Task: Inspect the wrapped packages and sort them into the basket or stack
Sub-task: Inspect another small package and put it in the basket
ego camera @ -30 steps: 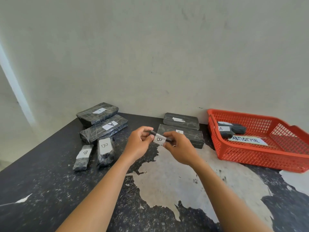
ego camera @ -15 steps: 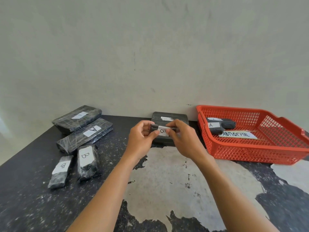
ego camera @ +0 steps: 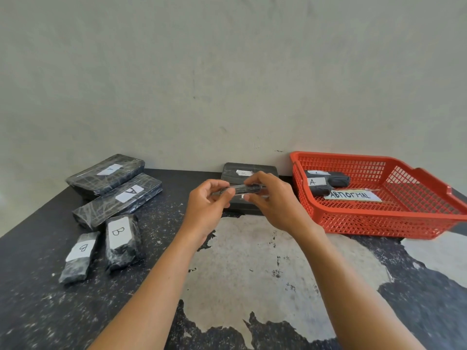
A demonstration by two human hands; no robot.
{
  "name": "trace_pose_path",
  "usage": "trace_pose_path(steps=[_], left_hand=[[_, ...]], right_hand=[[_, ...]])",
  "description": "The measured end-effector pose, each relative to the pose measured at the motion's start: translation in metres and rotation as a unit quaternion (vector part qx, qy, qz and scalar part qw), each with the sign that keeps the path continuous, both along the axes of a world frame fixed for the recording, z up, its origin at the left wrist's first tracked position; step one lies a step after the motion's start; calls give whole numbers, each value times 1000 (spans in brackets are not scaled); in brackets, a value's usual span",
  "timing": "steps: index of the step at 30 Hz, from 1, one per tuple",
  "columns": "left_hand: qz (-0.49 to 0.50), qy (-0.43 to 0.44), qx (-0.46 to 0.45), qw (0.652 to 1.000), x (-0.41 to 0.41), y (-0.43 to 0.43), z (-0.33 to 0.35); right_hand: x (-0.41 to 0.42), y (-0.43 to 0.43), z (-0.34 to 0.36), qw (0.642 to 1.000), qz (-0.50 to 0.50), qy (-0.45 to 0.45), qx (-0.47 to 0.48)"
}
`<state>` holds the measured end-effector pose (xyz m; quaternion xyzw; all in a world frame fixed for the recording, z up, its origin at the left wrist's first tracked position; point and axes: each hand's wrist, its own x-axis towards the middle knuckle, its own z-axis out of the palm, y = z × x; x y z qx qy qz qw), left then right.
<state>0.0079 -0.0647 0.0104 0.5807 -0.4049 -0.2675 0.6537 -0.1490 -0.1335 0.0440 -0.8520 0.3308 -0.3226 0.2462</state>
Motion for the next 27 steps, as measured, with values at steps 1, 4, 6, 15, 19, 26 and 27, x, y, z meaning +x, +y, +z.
trace_pose_path(steps=[1,4,6,15,19,26,27], left_hand=[[1,2,-2,1000,0,1,0],[-5,7,-10,1000,0,2,1],[-5,-4,-20,1000,-2,3,2],[11,1,-7,1000,1,1,-2],[10,-43,-14,999,-5,2,-3],[13,-62,-34,997,-5,1,-4],[11,-62,-38,997,-6,2,-4]], right_hand=[[0,0,0,1000,-1,-9,7],[1,0,1,998,-20,-43,34],[1,0,0,997,-32,-61,36],[2,-2,-2,999,-17,-24,-26],[2,-2,-4,997,-41,29,-52],[1,-1,-2,997,-35,21,-58],[0,-1,-1,998,-34,19,-57]])
